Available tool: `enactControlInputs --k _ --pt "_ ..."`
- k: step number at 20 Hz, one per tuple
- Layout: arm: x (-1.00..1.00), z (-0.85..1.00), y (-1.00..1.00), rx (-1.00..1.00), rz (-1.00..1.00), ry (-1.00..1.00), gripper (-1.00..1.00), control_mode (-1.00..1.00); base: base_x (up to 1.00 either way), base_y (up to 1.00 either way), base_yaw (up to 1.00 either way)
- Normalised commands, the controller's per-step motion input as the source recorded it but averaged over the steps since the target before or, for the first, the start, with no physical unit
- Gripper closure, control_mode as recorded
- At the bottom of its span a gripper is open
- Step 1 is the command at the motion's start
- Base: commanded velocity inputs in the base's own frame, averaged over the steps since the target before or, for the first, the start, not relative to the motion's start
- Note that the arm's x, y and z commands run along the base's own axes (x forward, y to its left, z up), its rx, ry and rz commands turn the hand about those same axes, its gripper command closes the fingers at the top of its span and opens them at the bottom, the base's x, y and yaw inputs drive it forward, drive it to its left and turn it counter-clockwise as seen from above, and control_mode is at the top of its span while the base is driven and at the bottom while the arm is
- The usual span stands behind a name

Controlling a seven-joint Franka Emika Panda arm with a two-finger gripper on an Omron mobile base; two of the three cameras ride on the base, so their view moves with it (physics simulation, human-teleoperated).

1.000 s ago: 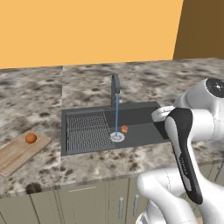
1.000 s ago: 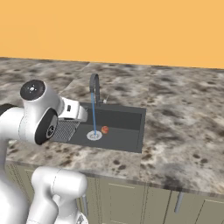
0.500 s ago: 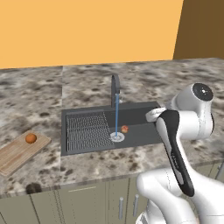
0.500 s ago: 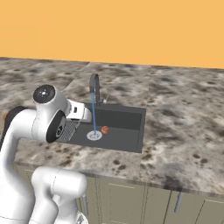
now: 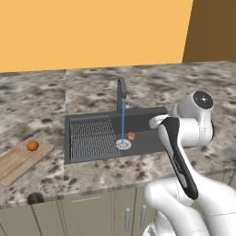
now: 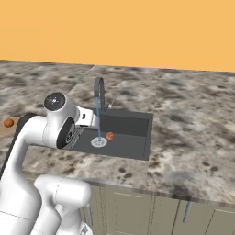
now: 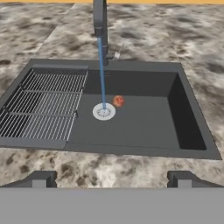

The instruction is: Pick the tangerine, peach from the sink and place them on the cutting board to airdry. Then turn off the sink faucet.

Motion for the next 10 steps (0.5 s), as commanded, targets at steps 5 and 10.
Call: enactControlInputs --k 5,10 --pt "0.31 -0.27 0.00 0.00 0.00 0.00 -1.00 -1.00 0.00 0.00 0.00" --pt "0.36 -0.25 0.00 0.00 0.00 0.05 -1.00 -1.00 0.00 0.00 0.00"
